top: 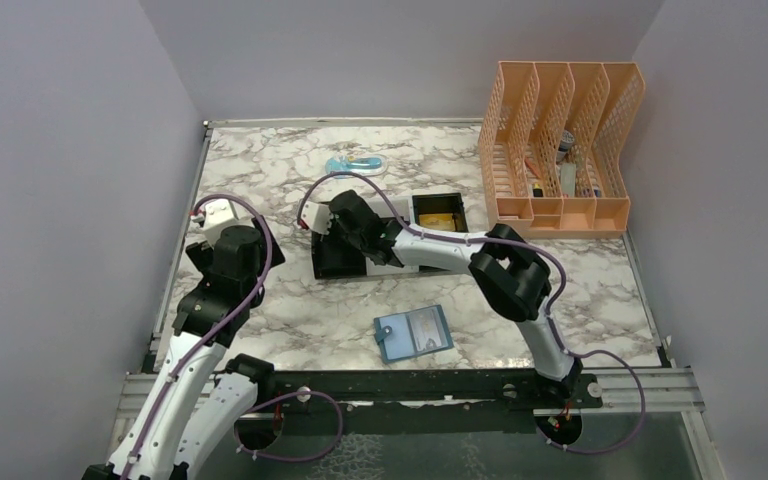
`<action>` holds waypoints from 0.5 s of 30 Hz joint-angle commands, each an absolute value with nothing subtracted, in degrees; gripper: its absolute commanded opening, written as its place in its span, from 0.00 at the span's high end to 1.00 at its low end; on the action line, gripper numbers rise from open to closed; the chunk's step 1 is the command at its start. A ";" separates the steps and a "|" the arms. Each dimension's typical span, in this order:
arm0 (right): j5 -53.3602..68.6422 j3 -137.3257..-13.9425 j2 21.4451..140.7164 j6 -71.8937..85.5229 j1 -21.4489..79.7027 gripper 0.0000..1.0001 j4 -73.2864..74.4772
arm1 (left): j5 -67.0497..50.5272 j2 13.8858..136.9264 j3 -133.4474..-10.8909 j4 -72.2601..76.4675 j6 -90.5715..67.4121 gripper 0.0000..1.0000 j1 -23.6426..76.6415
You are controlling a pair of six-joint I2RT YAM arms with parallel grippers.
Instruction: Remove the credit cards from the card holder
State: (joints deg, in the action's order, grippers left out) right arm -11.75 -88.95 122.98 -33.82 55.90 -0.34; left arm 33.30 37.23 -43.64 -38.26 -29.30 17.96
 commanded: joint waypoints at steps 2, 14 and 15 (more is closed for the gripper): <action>-16.05 -92.24 126.55 -40.52 56.41 0.98 2.21 | 34.17 36.39 -44.12 -38.35 -28.12 0.01 17.34; -12.99 -93.18 128.69 -47.98 56.43 0.89 0.34 | 34.01 36.41 -44.03 -38.14 -27.83 0.01 17.27; -12.63 -93.43 128.82 -48.48 56.47 0.88 0.87 | 34.01 36.47 -43.97 -38.18 -27.86 0.01 17.28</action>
State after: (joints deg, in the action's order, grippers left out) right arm -14.22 -91.48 127.81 -45.56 56.05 0.47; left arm 33.30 36.91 -43.64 -38.24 -28.64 17.69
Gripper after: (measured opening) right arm 0.106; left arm 0.991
